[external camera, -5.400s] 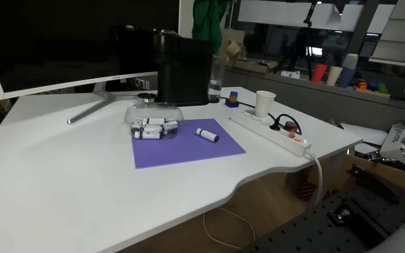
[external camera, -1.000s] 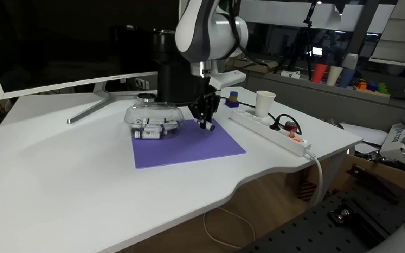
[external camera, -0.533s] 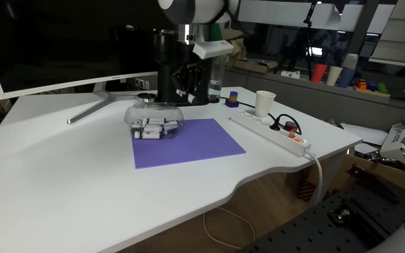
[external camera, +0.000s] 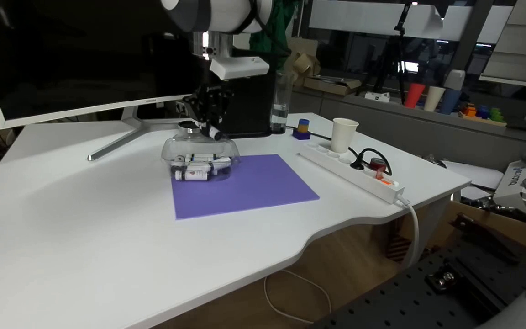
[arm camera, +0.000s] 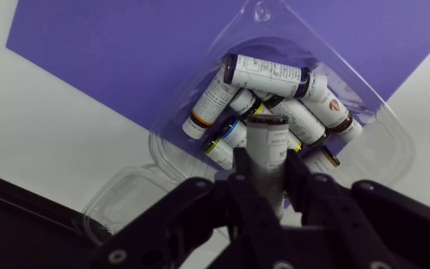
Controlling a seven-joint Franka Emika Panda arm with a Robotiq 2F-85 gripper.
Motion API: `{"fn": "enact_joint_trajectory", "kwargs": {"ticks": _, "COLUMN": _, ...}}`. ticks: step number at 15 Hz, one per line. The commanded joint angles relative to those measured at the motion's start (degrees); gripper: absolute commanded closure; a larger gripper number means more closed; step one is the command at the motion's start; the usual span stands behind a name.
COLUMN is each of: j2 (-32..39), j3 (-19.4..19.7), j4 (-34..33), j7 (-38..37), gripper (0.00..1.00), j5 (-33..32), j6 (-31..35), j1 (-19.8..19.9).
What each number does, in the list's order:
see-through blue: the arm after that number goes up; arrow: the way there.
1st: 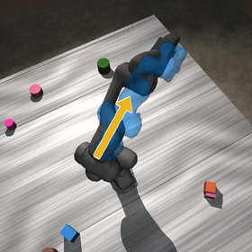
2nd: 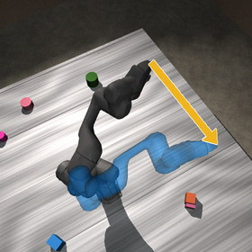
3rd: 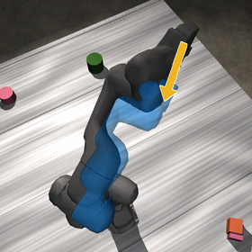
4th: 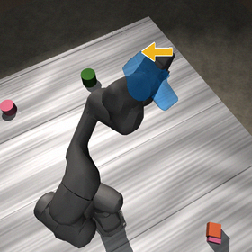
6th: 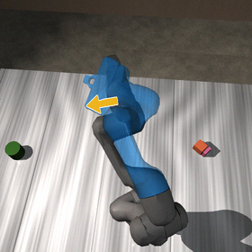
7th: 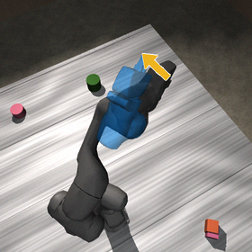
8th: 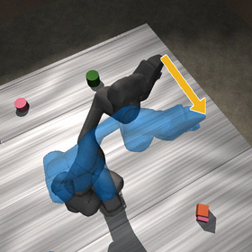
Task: Pick up the bottle from the purple placemat and put it in the clear bottle
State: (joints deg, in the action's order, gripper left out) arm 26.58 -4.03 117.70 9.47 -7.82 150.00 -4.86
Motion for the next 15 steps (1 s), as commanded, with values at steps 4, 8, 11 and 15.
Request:
{"fn": "enact_joint_trajectory", "kwargs": {"ticks": 4, "j2": 7.89, "j3": 1.26, "j4": -8.18, "j7": -5.14, "gripper": 0.93, "j5": 0.10, "j6": -1.97, "j1": -1.94}}
{"fn": "enact_joint_trajectory", "kwargs": {"ticks": 8, "j2": 11.48, "j3": 1.58, "j4": -11.78, "j7": -5.78, "gripper": 0.43, "j5": 0.70, "j6": -3.56, "j1": -1.61}}
{"fn": "enact_joint_trajectory", "kwargs": {"ticks": 11, "j2": 11.18, "j3": 1.52, "j4": -12.29, "j7": -5.29, "gripper": 0.20, "j5": 1.26, "j6": -4.13, "j1": -1.16}}
{"fn": "enact_joint_trajectory", "kwargs": {"ticks": 15, "j2": 6.65, "j3": 1.32, "j4": -9.94, "j7": -4.74, "gripper": 0.00, "j5": 2.40, "j6": -7.59, "j1": -0.24}}
